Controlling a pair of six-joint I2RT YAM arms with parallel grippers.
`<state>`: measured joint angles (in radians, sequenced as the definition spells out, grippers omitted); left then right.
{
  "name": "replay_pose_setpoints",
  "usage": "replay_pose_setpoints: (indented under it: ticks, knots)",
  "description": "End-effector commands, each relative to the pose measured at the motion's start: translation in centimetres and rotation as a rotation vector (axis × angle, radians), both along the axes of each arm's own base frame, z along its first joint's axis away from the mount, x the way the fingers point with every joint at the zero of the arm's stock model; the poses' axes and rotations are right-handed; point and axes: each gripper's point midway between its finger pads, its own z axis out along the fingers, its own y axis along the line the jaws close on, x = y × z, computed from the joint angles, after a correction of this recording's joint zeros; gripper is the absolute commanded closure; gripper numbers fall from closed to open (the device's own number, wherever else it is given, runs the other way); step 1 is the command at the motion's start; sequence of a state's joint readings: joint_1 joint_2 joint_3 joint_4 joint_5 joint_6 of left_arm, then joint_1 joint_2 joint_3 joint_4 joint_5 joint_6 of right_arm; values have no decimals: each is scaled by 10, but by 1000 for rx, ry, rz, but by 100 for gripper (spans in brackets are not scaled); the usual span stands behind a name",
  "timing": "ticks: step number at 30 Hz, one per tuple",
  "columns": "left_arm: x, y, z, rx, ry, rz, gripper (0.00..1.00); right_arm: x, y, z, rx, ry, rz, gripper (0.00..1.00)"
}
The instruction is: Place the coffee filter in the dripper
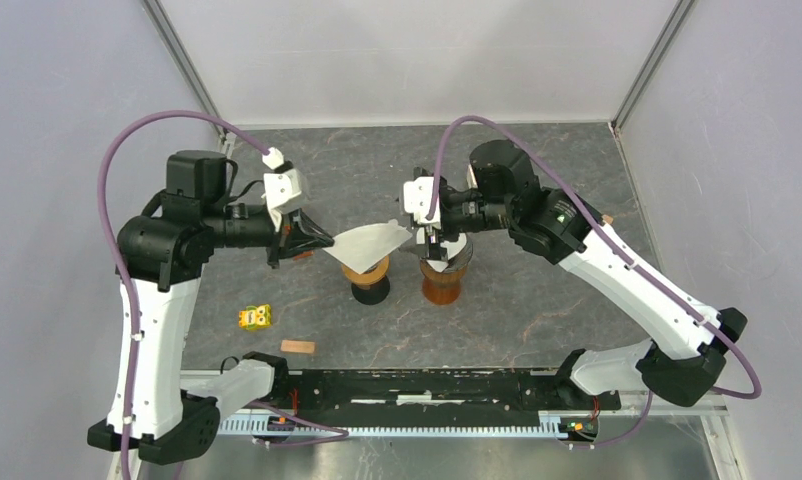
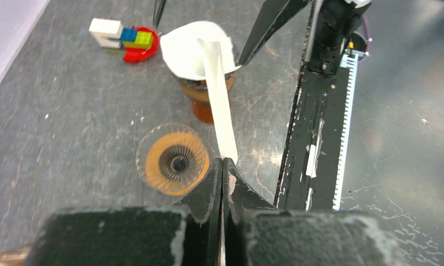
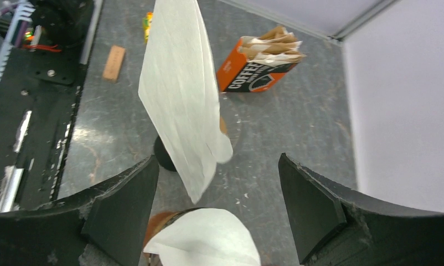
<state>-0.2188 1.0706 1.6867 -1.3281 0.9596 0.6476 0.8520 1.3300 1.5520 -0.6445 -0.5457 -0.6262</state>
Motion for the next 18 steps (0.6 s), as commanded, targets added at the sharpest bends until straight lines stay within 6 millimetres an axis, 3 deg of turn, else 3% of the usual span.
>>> replay_pose_setpoints:
  ticks: [1,12,18]
  knots:
    - [-2,-19,7,-48,-71,-84,98,-16,1,-15,-7,51,93,16]
    - [-2,-22,-26,46,-166,-183,98,-27,-30,-7,2,29,160,18]
    - [-4,-25,-29,39,-171,-215,98,-20,-38,2,31,26,130,20]
